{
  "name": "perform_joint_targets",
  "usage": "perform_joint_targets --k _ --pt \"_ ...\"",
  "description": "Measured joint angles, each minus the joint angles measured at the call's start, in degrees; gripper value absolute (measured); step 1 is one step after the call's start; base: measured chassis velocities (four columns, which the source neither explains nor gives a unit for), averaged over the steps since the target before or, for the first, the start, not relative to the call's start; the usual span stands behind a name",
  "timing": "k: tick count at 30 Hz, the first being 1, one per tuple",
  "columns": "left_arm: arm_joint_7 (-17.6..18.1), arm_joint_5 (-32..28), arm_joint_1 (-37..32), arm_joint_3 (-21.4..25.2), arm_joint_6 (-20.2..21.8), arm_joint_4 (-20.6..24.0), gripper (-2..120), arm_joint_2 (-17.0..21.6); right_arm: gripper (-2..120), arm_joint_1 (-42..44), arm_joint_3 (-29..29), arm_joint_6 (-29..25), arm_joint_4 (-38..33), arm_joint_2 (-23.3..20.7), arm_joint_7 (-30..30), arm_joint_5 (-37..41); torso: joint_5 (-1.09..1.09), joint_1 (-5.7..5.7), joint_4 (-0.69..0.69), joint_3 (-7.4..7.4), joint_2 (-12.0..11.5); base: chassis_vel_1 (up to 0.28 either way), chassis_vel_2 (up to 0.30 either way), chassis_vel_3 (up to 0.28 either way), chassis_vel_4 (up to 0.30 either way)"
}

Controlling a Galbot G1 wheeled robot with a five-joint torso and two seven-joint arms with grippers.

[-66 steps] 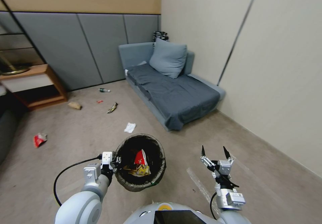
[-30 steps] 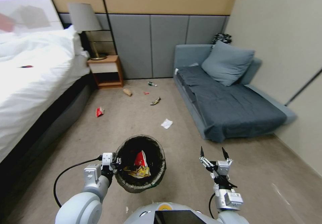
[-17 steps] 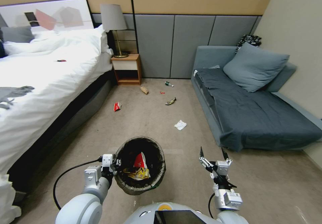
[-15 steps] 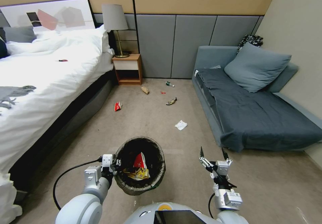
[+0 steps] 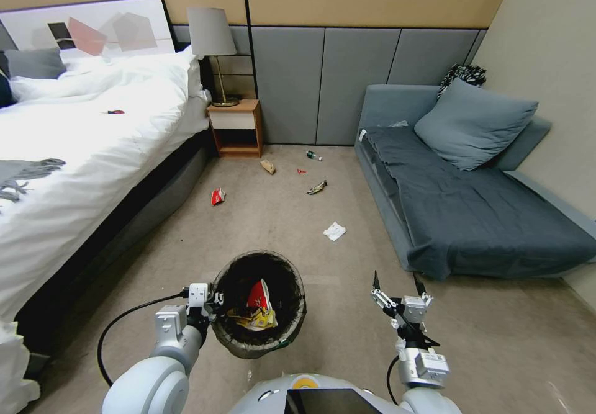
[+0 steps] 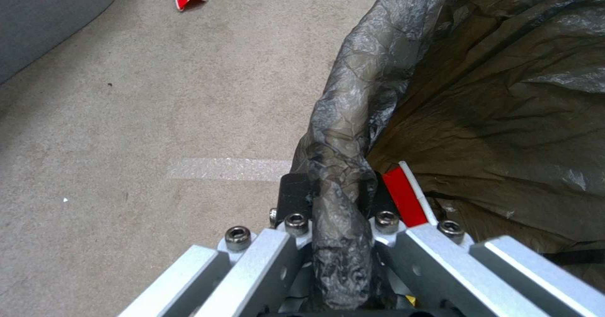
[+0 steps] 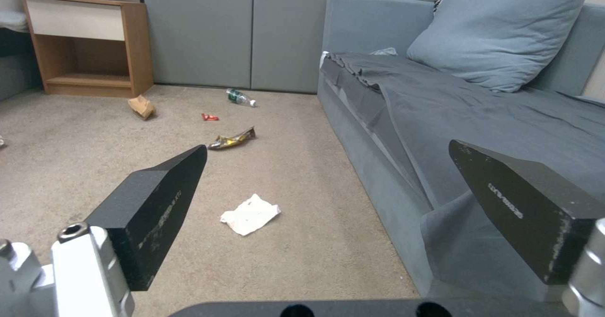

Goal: Pick up the trash bin, then pick up the garbage from the floor and place it into the trash bin.

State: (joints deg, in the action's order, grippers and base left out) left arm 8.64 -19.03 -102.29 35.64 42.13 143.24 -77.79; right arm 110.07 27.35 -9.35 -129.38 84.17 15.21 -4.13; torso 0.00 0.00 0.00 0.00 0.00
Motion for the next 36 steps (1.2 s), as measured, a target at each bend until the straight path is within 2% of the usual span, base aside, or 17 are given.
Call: perform_joint_targets --k 36 --pt "-0.3 0.0 0.5 0.0 0.0 0.0 1 0.2 100 0.1 -0.1 0.1 0.0 0.2 0.4 -0.4 0.00 -0.01 0.00 0.00 0.0 -0.044 0.040 0.043 -0.042"
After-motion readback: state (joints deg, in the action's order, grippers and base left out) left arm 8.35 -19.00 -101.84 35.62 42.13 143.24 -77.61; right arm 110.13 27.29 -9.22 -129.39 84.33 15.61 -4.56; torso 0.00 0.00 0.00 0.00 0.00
